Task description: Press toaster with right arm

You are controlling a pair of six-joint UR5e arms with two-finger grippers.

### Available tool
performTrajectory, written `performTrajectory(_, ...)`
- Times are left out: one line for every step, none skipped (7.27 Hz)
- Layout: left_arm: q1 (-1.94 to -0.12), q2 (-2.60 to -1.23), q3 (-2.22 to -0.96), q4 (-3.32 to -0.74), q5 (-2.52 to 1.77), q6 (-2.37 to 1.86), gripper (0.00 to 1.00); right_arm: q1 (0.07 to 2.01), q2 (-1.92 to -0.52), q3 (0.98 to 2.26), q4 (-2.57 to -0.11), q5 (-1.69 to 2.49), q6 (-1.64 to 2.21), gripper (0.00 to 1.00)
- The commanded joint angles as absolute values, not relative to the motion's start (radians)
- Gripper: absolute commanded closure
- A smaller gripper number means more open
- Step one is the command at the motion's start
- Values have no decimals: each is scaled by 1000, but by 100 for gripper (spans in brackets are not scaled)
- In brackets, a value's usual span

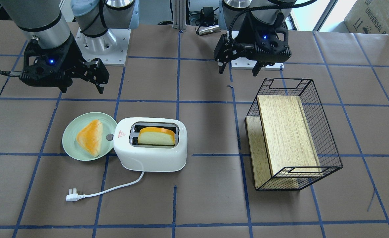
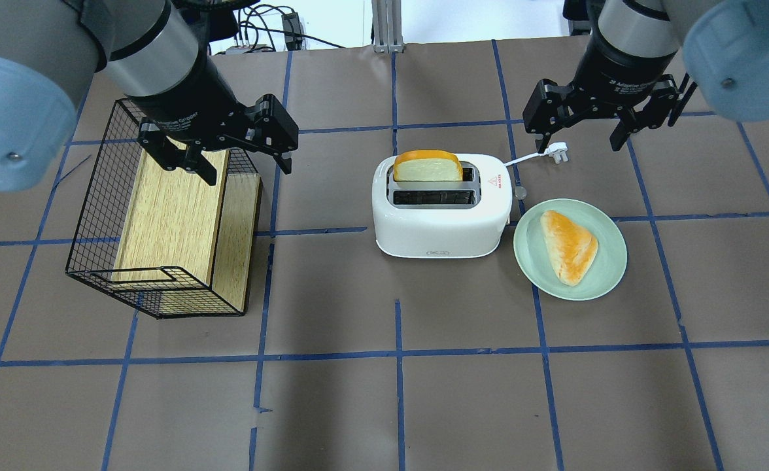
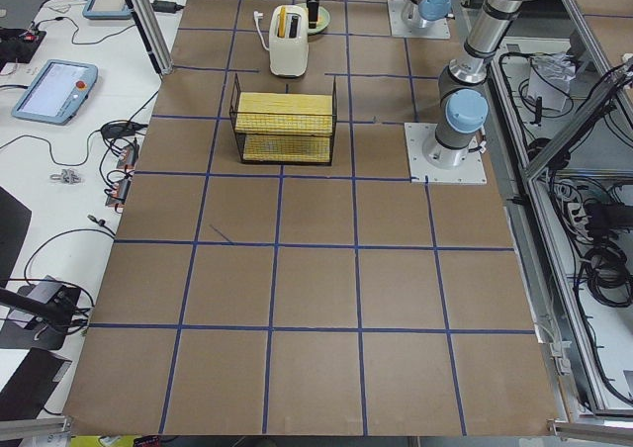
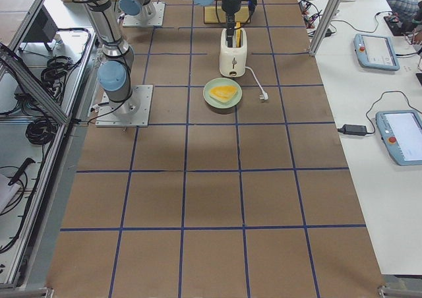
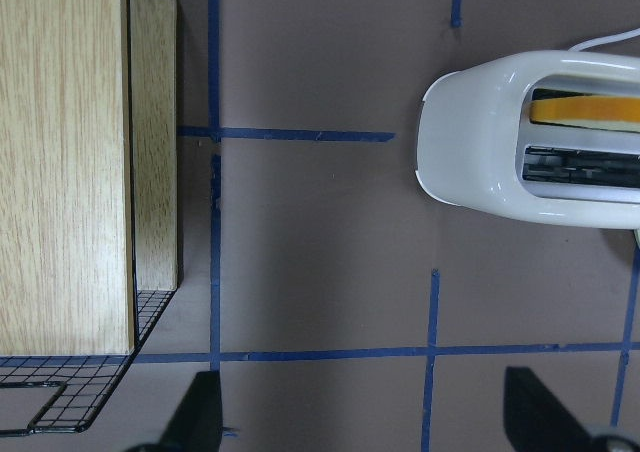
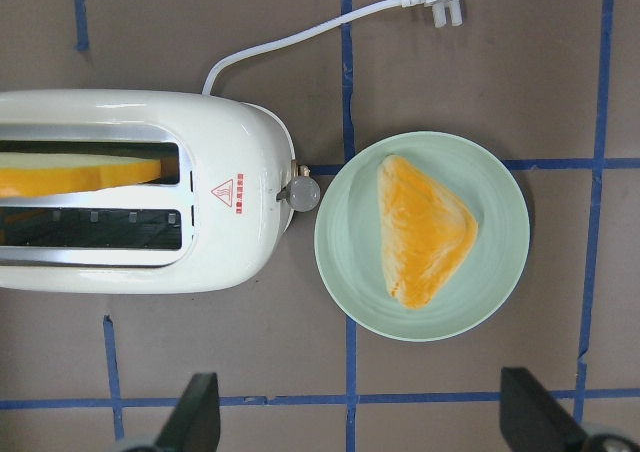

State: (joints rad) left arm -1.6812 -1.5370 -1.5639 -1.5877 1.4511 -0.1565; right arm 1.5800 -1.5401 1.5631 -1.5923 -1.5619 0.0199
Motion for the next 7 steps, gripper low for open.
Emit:
performTrajectory(-1681, -1537, -1565, -1588, 1451, -156, 0, 1580, -1540, 1563, -1592, -1563, 20, 0)
performTrajectory(-1681, -1537, -1565, -1588, 1451, -156, 0, 1580, -1540, 1565, -1592, -1563, 20, 0)
performTrajectory(-1681, -1537, -1565, -1588, 1451, -156, 0, 1578, -1540, 1565, -1591, -1563, 18, 0)
performTrajectory(-1681, -1537, -1565, -1588, 1451, -156, 0, 1575, -1542, 1565, -1565, -1563, 18, 0)
performTrajectory(-1681, -1537, -1565, -1588, 1451, -156, 0, 1571, -1543, 1563, -1543, -1562, 18, 0)
performTrajectory(-1681, -1537, -1565, -1588, 1451, -156, 0, 1574, -1543, 1563, -1549, -1552, 5, 4)
performTrajectory(-1681, -1537, -1565, -1588, 1451, -156, 0, 1577, -1543, 1563, -1555, -1554, 5, 14)
